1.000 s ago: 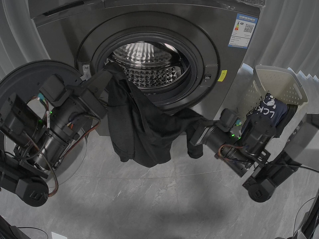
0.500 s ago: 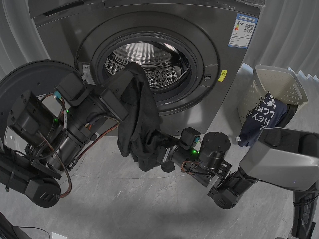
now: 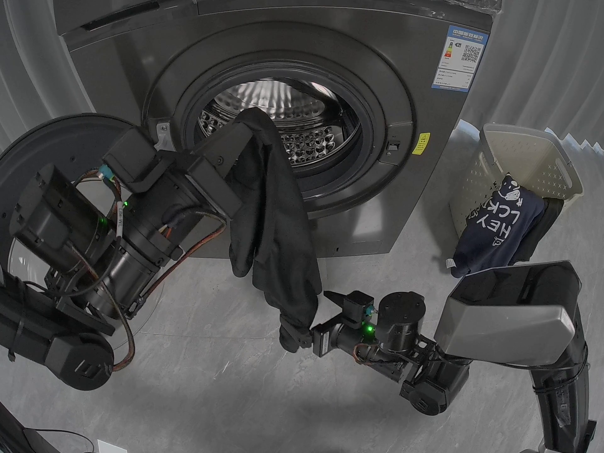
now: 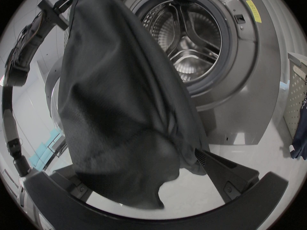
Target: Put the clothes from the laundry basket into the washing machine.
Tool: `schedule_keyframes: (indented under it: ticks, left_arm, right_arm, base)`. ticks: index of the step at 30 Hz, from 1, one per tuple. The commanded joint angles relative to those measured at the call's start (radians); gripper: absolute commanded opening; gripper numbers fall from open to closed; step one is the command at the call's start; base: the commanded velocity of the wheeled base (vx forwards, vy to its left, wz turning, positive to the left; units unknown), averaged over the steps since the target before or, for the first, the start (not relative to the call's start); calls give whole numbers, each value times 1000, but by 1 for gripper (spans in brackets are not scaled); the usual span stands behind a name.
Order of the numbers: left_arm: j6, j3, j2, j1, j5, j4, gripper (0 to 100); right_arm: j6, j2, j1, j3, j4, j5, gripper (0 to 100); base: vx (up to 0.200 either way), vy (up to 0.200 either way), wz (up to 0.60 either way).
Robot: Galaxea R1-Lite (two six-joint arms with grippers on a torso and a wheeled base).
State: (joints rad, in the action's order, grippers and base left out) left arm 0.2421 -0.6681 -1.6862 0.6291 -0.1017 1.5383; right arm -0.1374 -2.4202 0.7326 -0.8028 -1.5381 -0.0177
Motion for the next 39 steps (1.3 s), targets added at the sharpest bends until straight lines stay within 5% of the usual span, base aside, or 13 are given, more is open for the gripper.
schedule_keyframes:
  ticks: [1,39]
  left_arm:
    - [0,-10,11,-2,0,-12,0]
    - [2,19,59,52,4,-32,0]
  right_arm:
    - [18,-16,-7,80,-4,-19,100]
    - [64,-157,-32,-527,131,-8,100]
  base:
    - [0,0,0]
    - [0,0,0]
